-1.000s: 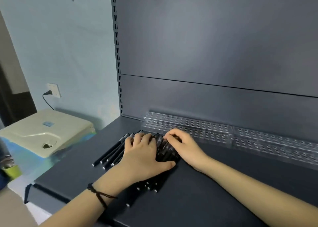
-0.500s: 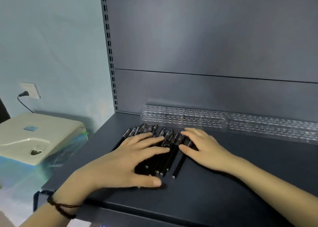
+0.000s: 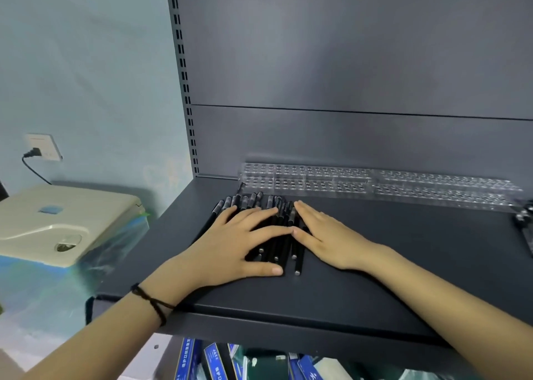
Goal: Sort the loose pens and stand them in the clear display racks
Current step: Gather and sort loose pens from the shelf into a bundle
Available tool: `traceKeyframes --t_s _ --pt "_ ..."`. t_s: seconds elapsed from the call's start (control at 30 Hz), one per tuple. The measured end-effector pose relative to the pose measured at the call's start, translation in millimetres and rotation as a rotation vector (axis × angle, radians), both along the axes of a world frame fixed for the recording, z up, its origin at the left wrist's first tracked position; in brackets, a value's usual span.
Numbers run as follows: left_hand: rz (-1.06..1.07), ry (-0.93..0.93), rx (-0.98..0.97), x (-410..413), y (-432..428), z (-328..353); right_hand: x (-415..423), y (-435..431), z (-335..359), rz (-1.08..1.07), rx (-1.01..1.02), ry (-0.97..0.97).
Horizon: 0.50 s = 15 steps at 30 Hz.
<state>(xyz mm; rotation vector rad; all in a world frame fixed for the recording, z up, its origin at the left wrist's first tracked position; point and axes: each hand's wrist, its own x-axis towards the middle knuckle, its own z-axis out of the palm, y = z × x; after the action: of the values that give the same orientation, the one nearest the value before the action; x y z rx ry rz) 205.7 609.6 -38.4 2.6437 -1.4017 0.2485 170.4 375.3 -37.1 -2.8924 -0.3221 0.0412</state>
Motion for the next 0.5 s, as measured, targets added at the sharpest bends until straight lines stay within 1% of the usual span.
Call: traceKeyframes --t_s 0.2,0.3,0.37,0.43,0.5 --pt "-0.005 -0.012 -0.057 1 -7 -3 -3 9 0 -0.042 0.018 -0.054" --pt "-0.025 -0.058 -0.077 -4 -6 -4 -6 5 1 -0.108 0.076 -0.126" --pt "-0.030 -0.129 -0.110 -8 -10 -3 -15 -6 5 -0.158 0.076 -0.196" --pt "-0.034 -0.256 -0.146 -14 -21 3 -30 -22 10 -0.180 0.002 -0.233" --pt "-0.030 -0.361 -0.169 -19 -40 10 -49 -39 13 -0.181 -0.134 -0.233"
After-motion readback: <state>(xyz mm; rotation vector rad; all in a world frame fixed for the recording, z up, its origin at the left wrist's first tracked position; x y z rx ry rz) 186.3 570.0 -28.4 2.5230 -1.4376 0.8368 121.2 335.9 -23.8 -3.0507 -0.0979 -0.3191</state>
